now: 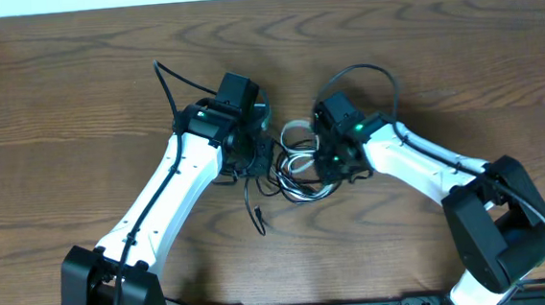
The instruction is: Untangle cables
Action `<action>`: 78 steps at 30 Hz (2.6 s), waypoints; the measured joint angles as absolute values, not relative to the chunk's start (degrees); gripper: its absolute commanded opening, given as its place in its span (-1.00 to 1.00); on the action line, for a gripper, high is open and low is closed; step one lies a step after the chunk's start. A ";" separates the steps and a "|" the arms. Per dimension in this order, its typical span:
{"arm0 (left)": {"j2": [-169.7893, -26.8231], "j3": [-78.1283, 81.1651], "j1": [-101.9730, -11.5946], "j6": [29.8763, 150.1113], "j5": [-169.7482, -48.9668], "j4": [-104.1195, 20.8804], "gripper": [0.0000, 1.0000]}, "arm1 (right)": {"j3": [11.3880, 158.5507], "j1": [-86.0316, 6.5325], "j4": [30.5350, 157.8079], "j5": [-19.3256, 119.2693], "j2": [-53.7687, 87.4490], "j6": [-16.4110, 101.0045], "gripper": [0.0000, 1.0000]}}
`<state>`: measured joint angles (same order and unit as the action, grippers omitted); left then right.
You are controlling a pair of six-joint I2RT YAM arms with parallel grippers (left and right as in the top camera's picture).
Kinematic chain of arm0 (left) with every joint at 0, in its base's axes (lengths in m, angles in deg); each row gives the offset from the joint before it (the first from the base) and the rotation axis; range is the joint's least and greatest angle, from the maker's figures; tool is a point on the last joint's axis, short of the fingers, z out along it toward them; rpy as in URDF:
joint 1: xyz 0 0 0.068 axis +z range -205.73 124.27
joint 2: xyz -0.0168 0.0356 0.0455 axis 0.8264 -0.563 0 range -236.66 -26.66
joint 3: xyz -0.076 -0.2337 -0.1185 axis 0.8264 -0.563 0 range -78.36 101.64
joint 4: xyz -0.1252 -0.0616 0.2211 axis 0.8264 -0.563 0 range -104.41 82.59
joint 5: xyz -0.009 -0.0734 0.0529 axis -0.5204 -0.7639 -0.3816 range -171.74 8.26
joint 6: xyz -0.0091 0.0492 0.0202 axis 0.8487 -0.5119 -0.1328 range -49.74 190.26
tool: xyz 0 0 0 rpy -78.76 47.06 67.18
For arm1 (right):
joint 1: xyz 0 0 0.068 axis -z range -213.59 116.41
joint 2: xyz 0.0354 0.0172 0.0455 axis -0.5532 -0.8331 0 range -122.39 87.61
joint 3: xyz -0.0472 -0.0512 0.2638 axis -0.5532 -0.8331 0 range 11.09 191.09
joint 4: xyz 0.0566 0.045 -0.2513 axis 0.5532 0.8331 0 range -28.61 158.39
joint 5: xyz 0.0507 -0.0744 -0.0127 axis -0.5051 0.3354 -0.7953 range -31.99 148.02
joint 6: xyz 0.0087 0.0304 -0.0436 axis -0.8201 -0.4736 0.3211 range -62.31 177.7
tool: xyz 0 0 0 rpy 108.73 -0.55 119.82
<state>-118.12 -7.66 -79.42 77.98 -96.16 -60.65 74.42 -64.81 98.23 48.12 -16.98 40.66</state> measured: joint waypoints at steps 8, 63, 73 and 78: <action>-118.12 -7.66 -75.26 80.63 -84.99 -63.62 -0.85 | 76.04 -49.79 107.76 72.08 -2.54 37.73 -0.98; -118.12 -7.66 -64.86 57.72 -123.37 -65.50 -0.82 | 77.55 -11.43 110.68 35.93 5.75 46.67 0.34; -118.12 -7.66 -64.86 57.55 -123.35 -65.50 -0.82 | 76.98 -29.88 105.11 35.49 -6.51 51.28 0.33; -118.12 -7.68 -64.86 57.50 -123.37 -65.50 -0.81 | 76.92 -35.17 99.93 35.54 -11.89 51.80 0.33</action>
<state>-118.12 -7.68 -64.86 57.50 -123.37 -65.50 76.92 -35.17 99.93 35.54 -11.89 51.80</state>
